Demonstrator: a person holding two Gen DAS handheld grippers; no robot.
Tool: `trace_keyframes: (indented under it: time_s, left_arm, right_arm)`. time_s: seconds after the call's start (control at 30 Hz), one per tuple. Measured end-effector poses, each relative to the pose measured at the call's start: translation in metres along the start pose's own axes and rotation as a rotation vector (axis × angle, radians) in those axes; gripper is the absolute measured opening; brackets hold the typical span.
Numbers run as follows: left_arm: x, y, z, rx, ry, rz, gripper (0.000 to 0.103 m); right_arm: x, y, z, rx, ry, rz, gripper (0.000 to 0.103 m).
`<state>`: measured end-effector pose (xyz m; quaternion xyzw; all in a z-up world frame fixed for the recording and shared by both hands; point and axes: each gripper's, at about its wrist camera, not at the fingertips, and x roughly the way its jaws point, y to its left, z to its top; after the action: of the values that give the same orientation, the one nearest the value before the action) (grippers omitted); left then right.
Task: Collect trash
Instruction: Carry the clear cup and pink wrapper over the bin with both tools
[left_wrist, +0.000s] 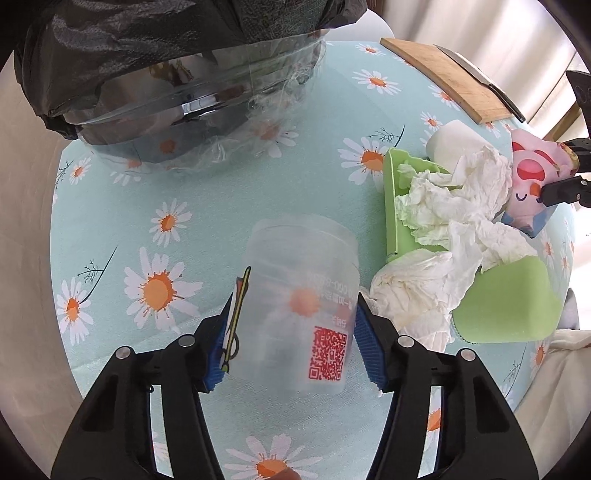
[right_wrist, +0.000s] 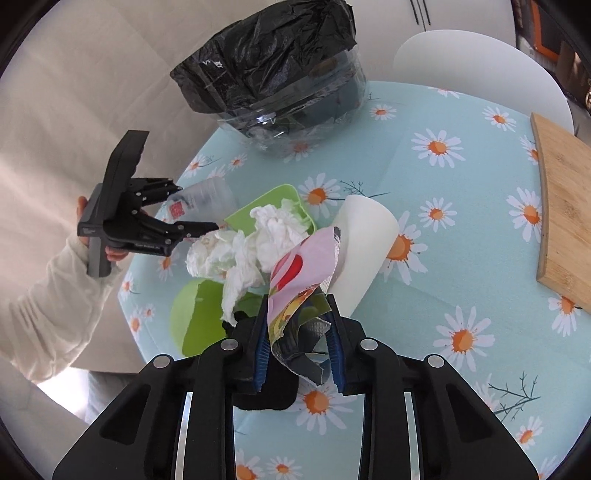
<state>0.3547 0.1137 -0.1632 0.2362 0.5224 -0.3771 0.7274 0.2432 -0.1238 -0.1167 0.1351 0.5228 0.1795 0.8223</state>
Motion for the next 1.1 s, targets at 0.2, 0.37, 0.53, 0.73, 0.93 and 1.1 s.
trace_keyframes:
  time_s: [0.2,0.37,0.53,0.73,0.93,1.1]
  left_arm:
    - [-0.006,0.007,-0.004,-0.063,0.034,0.024,0.057]
    - [-0.021,0.010,-0.010,-0.130,0.027,0.039,0.057]
    - [-0.037,0.008,-0.016,-0.190,0.015,0.075,0.057]
    - [-0.068,-0.004,-0.022,-0.214,-0.016,0.137,0.057]
    - [-0.100,-0.019,-0.024,-0.216,-0.047,0.203,0.057]
    - [-0.127,-0.023,-0.025,-0.230,-0.091,0.232,0.057]
  right_arm:
    - [-0.027,-0.006,0.003,0.003,-0.062,0.049,0.024]
    - [-0.046,-0.017,0.004,0.019,-0.102,0.050,0.024]
    - [-0.061,-0.023,-0.002,0.018,-0.132,0.052,0.024]
    - [-0.073,-0.027,-0.009,-0.005,-0.163,0.063,0.024]
    - [-0.081,-0.025,-0.011,-0.044,-0.196,0.081,0.024]
    - [-0.081,-0.020,-0.004,-0.077,-0.217,0.091,0.024]
